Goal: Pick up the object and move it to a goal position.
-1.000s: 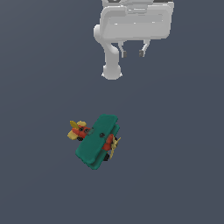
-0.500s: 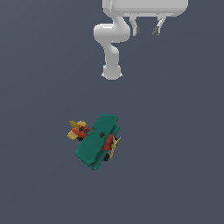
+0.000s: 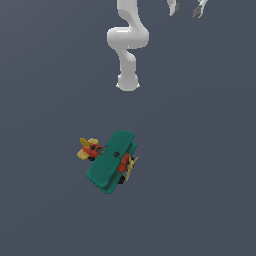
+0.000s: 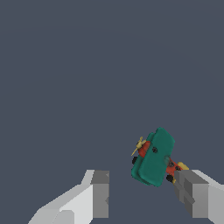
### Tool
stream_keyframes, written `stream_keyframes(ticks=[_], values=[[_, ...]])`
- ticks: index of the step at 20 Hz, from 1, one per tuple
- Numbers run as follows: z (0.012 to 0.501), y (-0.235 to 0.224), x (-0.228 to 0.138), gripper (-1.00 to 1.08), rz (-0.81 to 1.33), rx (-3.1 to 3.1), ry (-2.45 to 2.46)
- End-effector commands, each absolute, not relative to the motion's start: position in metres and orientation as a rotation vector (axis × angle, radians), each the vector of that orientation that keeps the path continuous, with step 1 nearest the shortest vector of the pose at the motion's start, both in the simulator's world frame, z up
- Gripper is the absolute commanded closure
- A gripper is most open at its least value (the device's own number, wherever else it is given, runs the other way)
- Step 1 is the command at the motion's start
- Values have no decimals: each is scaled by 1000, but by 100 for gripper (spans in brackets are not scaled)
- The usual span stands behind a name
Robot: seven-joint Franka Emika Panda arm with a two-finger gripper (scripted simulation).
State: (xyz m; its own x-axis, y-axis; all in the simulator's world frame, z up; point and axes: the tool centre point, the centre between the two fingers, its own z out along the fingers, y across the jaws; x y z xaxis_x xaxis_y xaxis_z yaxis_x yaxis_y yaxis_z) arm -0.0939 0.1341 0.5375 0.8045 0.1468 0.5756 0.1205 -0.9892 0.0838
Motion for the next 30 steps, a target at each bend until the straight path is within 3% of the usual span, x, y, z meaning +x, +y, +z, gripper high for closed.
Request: stream_keyframes(ticks=[1, 16, 30], values=[[546, 144, -97, -20, 991, 2908, 232], [567, 201, -113, -20, 1184, 2678, 316], [542, 245, -112, -20, 1249, 2452, 388]])
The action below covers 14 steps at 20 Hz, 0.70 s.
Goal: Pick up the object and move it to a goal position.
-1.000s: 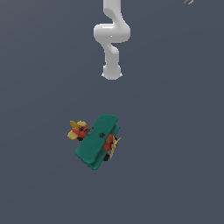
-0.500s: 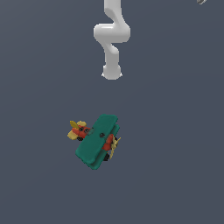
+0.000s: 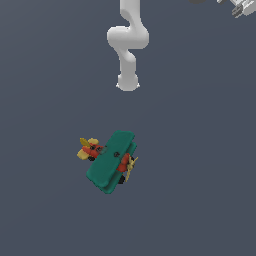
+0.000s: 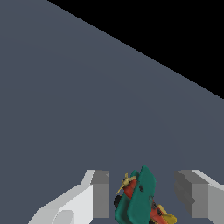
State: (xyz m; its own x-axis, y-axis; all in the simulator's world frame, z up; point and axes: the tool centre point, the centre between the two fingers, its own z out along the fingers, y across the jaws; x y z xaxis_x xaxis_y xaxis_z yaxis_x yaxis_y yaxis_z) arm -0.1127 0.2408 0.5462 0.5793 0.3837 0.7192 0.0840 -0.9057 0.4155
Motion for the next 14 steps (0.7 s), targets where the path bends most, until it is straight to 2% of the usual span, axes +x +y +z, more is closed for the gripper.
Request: stream_keyframes(ticks=[1, 14], values=[[538, 247, -111, -20, 1249, 2437, 393], [477, 264, -92, -20, 1214, 2242, 450]])
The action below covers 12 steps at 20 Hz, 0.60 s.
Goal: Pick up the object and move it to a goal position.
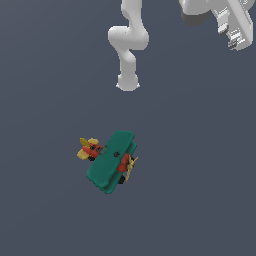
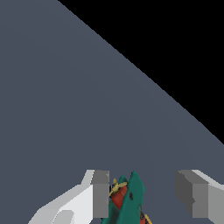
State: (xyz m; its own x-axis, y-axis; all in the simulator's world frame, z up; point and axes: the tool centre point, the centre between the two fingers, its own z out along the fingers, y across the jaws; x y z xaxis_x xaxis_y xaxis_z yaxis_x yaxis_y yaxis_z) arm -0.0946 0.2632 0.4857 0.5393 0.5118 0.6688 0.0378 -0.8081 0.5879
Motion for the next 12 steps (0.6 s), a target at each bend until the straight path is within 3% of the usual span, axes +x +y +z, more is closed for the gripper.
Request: stream_keyframes(ticks=[1, 12], values=[[472, 264, -90, -20, 1208, 2228, 454], [399, 248, -65, -20, 1120, 2083, 491]])
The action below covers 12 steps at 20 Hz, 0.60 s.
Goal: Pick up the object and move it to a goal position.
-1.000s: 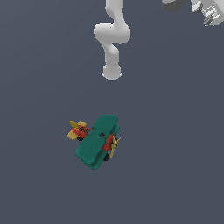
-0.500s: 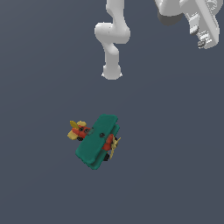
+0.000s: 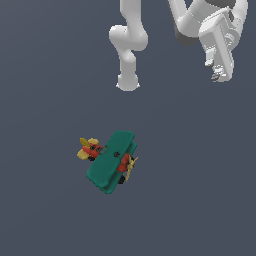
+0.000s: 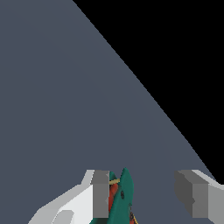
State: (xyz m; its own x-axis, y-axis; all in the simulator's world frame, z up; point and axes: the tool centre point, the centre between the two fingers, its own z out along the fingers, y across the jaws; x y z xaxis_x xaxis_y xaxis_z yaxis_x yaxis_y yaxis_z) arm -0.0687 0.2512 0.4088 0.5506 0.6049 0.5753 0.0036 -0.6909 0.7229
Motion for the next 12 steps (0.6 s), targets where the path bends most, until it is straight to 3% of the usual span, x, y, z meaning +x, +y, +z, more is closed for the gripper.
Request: stream_keyframes(ticks=[1, 12], values=[[392, 245, -63, -20, 1110, 2071, 494], [309, 196, -40, -20, 979, 1946, 520]])
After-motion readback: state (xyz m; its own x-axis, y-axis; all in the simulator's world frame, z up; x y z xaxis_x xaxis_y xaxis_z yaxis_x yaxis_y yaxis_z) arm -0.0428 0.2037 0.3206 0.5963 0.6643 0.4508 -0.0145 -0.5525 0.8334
